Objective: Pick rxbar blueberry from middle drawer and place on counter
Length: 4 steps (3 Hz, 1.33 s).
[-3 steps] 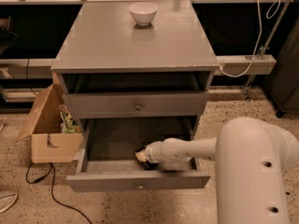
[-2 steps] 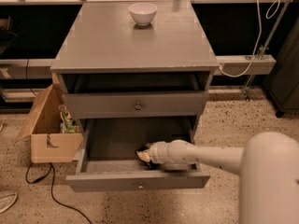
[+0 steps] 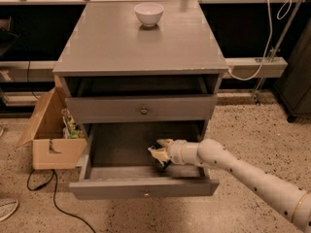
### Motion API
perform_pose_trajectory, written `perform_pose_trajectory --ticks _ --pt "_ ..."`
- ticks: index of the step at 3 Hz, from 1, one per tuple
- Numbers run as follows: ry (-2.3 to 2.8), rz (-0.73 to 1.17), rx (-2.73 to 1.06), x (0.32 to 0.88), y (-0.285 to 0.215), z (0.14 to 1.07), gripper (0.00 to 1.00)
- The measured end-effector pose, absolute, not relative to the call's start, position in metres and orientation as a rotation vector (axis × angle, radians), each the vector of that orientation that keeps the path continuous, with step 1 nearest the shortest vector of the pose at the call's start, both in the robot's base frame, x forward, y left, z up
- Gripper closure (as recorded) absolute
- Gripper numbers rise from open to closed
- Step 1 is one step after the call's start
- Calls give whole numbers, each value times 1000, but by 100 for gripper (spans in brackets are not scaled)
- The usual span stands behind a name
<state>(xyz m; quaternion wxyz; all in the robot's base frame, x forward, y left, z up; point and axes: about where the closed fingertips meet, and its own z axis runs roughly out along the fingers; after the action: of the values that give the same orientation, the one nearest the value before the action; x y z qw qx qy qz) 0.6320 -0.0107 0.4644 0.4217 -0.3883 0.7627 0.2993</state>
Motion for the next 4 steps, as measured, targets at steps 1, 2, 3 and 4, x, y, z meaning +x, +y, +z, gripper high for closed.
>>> perform_pose_trajectory --ticks 1,2,3,4 --pt "1910 750 -972 632 -11 464 100" --pt "1827 743 -1061 619 4 506 100" --pt "1704 717 -1179 595 17 578 100" --pt "1598 653 -1270 577 22 659 100"
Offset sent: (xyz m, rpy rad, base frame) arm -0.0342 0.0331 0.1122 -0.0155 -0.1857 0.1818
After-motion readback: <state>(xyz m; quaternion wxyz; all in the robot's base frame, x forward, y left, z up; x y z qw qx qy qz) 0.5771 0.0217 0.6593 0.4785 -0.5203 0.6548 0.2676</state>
